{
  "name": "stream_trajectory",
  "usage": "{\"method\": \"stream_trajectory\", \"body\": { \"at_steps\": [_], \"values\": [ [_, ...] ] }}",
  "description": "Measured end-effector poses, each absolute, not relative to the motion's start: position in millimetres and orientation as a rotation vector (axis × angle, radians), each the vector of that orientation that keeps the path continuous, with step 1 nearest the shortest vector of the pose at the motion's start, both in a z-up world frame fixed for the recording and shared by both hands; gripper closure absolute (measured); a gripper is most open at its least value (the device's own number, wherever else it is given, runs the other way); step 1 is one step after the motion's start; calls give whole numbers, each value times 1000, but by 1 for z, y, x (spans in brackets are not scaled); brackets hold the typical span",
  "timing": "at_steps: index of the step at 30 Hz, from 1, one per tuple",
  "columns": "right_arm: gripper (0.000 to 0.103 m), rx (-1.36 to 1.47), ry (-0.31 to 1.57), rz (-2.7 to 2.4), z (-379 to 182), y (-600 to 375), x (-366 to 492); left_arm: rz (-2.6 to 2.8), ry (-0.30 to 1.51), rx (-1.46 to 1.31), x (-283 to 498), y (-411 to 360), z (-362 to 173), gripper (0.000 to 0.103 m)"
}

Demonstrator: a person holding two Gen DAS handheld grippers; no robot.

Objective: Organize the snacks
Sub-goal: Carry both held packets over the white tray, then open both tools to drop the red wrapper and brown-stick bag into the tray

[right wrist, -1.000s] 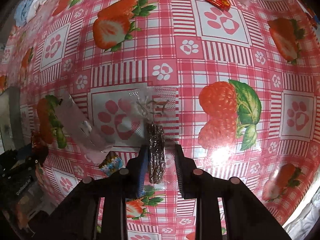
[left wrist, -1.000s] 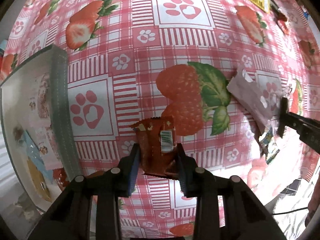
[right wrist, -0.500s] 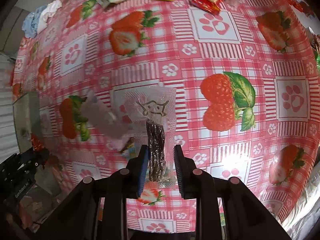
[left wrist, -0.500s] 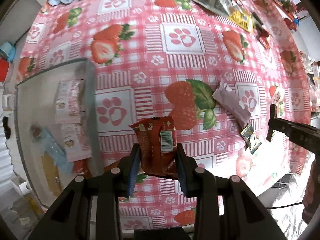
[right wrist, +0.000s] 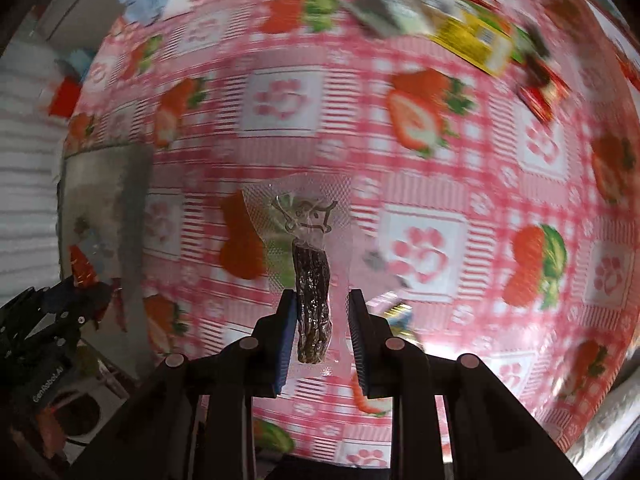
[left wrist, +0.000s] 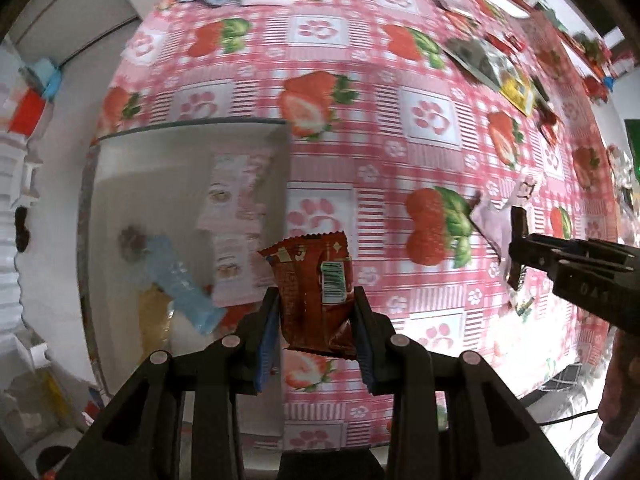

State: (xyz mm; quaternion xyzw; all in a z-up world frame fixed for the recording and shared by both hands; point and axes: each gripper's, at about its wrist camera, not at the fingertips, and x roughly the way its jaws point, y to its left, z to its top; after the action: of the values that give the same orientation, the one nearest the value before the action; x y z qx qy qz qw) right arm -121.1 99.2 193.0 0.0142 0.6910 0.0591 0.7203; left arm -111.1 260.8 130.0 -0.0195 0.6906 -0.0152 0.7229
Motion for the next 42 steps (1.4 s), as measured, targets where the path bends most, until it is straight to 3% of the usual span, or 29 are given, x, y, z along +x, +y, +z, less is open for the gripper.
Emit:
{"method": "stream_trajectory", "body": {
  "at_steps": [21, 32, 34, 38, 40, 41, 42],
  "values": [
    [76, -166, 1542, 418, 189, 278, -111, 155, 1544, -205, -143, 370, 120, 65],
    [76, -167, 1640, 487, 154, 340, -118, 184, 1628, -237, -166, 393, 96, 65],
    [76, -172, 1657, 486, 148, 346, -118, 179, 1640, -237, -169, 394, 93, 63],
    [75, -186, 1690, 500, 142, 356, -119, 185, 1660, -215, -175, 392, 90, 34],
    [74, -186, 1697, 507, 142, 359, -120, 185, 1664, -209, -177, 391, 89, 33],
    [60, -191, 1703, 507, 141, 361, -120, 184, 1667, -213, -177, 391, 89, 31],
    [31, -203, 1700, 503, 141, 362, -120, 186, 1669, -219, -177, 392, 90, 29]
  ]
}}
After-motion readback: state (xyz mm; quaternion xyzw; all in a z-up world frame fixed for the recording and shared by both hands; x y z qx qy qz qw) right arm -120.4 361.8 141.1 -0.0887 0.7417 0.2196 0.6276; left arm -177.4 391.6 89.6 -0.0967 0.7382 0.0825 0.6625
